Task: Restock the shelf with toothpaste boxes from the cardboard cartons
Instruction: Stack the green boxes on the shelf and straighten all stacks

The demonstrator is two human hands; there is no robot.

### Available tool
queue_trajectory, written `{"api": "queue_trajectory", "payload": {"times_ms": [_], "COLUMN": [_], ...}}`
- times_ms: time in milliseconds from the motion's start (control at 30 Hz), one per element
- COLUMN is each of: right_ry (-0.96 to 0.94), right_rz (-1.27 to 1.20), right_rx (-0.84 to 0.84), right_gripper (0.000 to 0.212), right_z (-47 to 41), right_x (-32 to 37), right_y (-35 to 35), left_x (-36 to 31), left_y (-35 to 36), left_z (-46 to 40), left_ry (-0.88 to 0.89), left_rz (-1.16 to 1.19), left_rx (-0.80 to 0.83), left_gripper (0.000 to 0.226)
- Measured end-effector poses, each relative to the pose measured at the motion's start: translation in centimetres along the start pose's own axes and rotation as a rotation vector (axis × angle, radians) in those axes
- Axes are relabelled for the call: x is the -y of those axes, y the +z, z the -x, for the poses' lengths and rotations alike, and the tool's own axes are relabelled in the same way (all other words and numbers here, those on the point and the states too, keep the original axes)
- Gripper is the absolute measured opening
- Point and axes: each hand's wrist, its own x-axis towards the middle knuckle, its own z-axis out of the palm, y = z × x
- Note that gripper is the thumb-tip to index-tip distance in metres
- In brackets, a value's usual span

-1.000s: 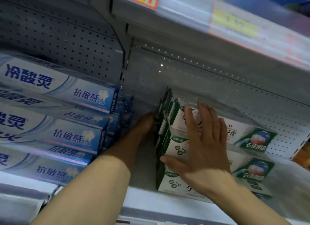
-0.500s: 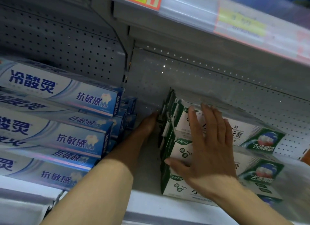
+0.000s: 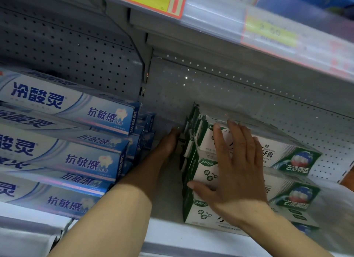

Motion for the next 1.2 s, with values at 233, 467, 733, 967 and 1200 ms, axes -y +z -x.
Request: {"api": "queue_trajectory", "payload": {"times_ms": [233,467,733,967,1200], "right_ry": [-0.015,-0.01,-0.009,-0.004,-0.002], "right_rz": [-0.028,-0.004,0.0,0.022,-0.006], "right_rx": [-0.002,-0.008,-0.031,-0.022,-0.003], "right_gripper": [0.106,0.105,0.104,0.106,0.104], "right_z": [0.3,0.4,0.3,0.3,0.4], "right_x": [-0.8,-1.3,-1.2,-1.1,-1.3], "right_y": [-0.3,-0.1,0.0,0.0,-0.2], "left_x": [-0.2,-0.2,-0.2,-0.1,-0.4], "left_y": [0.6,0.5,1.0,0.7,1.3], "left_z": [-0.4,0.0,0.4,0.7,1.2], "left_ry": [-0.032,-0.03,-0.009,0.005,-0.055], "left_rz": [0.046,0.016,0.047,0.154,0.215], "left_rx": [-0.042,-0.019,0.055,0.065,0.055], "left_gripper": [0.057,0.058,0.055,0.055,0.067]}}
